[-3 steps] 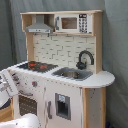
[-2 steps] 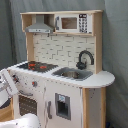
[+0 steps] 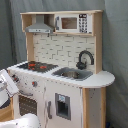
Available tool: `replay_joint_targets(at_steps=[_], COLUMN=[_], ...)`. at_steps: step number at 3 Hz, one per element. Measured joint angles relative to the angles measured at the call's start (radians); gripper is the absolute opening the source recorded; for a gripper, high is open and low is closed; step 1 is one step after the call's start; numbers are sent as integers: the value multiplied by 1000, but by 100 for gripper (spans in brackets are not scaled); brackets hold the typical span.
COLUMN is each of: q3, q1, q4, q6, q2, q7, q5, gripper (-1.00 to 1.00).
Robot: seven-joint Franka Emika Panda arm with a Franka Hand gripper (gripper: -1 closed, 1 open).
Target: Play with the kitchen
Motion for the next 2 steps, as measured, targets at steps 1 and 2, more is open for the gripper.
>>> replay_joint_targets(at_steps=[1, 2], q3=[-1, -1], q1=[0, -1], q4=[1, 3], q6=[-2, -3], q2=[0, -1], q7=[-120, -245], q5=[0, -1], gripper=[-100, -100])
